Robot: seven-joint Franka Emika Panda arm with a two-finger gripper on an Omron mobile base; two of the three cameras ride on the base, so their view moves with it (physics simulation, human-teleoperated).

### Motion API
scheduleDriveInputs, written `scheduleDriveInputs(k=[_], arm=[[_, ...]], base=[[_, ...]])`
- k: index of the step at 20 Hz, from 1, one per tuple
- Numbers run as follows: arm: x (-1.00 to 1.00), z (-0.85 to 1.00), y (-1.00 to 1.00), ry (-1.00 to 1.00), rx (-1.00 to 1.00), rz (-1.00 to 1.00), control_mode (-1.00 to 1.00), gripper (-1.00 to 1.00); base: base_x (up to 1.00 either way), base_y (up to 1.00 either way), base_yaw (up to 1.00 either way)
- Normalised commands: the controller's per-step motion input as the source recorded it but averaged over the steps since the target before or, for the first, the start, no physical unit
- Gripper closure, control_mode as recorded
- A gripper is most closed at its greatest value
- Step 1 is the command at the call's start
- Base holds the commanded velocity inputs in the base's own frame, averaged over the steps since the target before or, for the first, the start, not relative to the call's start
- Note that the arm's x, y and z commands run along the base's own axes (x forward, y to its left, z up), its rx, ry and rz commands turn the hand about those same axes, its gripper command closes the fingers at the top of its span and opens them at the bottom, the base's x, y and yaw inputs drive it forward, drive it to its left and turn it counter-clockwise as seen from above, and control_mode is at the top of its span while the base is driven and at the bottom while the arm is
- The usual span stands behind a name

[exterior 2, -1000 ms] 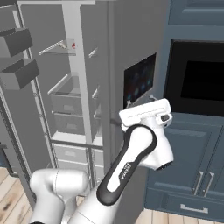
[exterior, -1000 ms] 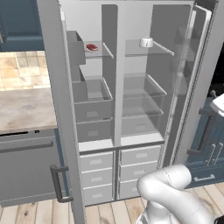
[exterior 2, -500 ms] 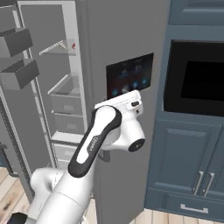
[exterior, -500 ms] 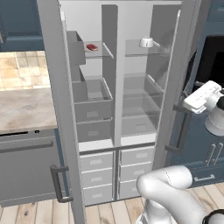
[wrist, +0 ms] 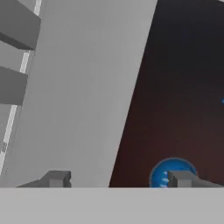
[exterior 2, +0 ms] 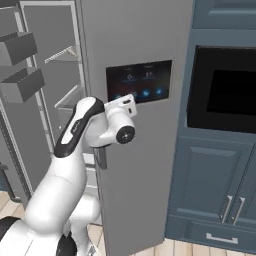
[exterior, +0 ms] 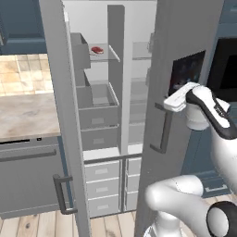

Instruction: There's a fish in the fridge that needs to be moved to the freezer for freezing. Pick up the fish from the fridge, place it on any shelf in the freezer, and close the fridge and freezer doors when done.

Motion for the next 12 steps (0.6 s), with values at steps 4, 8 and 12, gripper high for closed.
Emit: scheduleDriveInputs(k=[4, 8, 12], arm=[[0.84, -0.31, 0.79, 0.13, -0.04, 0.0, -1.0, -1.0], [0.84, -0.16, 0.5, 0.08, -0.01, 0.0, -1.0, -1.0], [0.83, -0.09, 0.21, 0.03, 0.0, 0.0, -1.0, -1.0]], base=[[0.0, 0.0, 0.0], [0.0, 0.0, 0.0], [0.0, 0.0, 0.0]])
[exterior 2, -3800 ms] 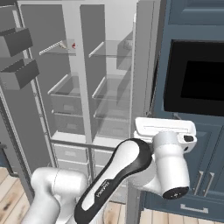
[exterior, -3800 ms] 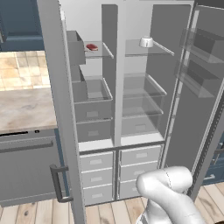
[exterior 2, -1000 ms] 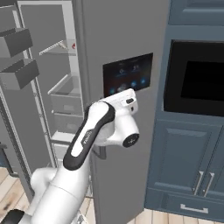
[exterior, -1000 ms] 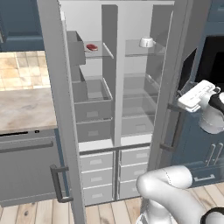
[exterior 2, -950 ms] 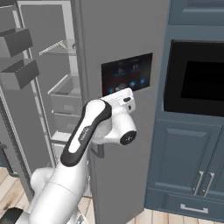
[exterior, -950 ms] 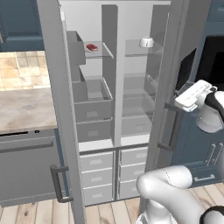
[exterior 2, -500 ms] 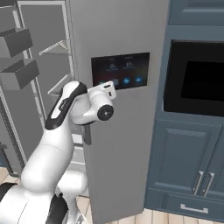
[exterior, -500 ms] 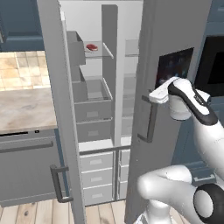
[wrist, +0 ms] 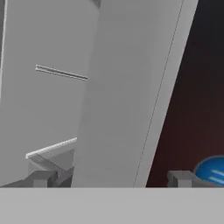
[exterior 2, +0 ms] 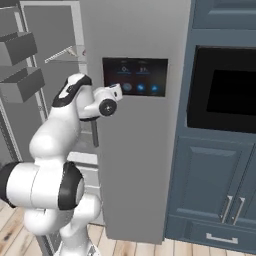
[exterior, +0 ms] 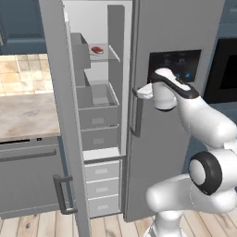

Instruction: There's a fish in the fridge that needs to be moved to the freezer for freezing. Pick up the fish from the fridge, place it on any shelf in the freezer, and close the fridge and freezer doors when done.

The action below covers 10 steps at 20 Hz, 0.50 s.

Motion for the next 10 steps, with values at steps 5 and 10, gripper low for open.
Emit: scheduleDriveInputs(k=[5, 10], arm=[[0.76, -0.1, 0.06, 0.0, 0.0, 0.0, -1.0, -1.0], [0.7, 0.0, 0.0, 0.0, 0.0, 0.01, -1.0, -1.0]], base=[[0.0, 0.0, 0.0], [0.0, 0.0, 0.0]])
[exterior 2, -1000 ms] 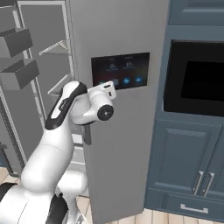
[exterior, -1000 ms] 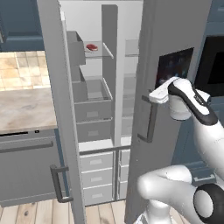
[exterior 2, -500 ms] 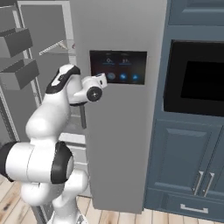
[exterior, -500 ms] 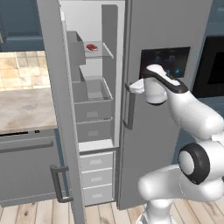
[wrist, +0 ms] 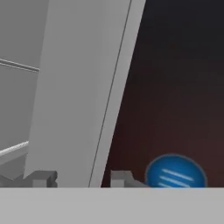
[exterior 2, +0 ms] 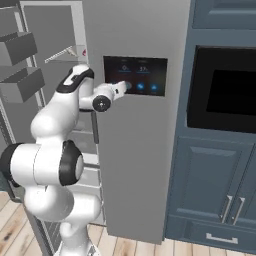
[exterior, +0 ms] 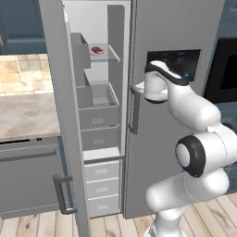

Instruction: There's a fish in the fridge that needs to be moved to the freezer for freezing. Pick up the fish from the fridge, place it on any shelf in the freezer, and close the fridge and freezer doors when done.

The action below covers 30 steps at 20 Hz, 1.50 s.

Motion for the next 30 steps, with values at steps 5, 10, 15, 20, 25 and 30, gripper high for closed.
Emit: scheduleDriveInputs(k=[5, 10, 15, 20, 25, 30], arm=[[0.19, 0.05, -0.05, 0.02, 0.01, 0.0, -1.0, -1.0], [-0.76, 0.8, -0.4, 0.17, 0.01, 0.0, -1.0, -1.0], [-0.74, 1.0, -0.43, 0.01, 0.04, 0.01, -1.0, -1.0], [-0.41, 0.99, -0.11, 0.0, 0.05, 0.05, -1.0, -1.0], [-0.78, 0.97, -0.19, 0.0, 0.07, 0.06, -1.0, -1.0], [-0.99, 0.85, -0.14, 0.11, 0.1, 0.04, -1.0, -1.0]], base=[[0.0, 0.0, 0.0], [0.0, 0.0, 0.0], [0.0, 0.0, 0.0], [0.0, 0.0, 0.0], [0.0, 0.0, 0.0], [0.0, 0.0, 0.0]])
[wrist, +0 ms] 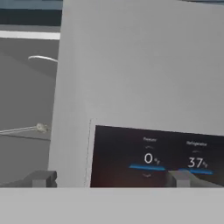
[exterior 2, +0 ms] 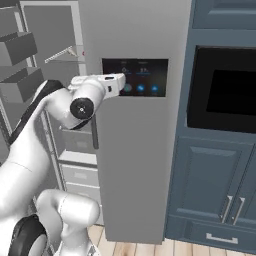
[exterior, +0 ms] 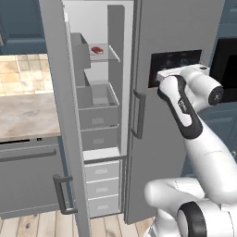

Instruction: There's a fish in the fridge that needs to be moved to the freezer for freezing. Pick up the fish from the fridge, place it on any shelf in the freezer, and close the fridge and freezer doors when done.

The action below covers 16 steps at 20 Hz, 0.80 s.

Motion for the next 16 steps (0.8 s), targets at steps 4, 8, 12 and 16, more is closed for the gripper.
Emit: scheduleDriveInputs(k=[4, 8, 12, 16], arm=[[-1.0, 0.85, 0.0, 0.13, 0.26, 0.0, -1.0, -1.0], [-1.0, 0.51, 0.0, 0.22, 0.28, -0.01, -1.0, -1.0], [-1.0, 0.01, 0.25, 0.3, 0.24, -0.09, -1.0, -1.0], [-1.0, 0.0, 0.47, 0.04, 0.14, -0.09, -1.0, -1.0]], base=[[0.0, 0.0, 0.0], [0.0, 0.0, 0.0], [0.0, 0.0, 0.0], [0.0, 0.0, 0.0]])
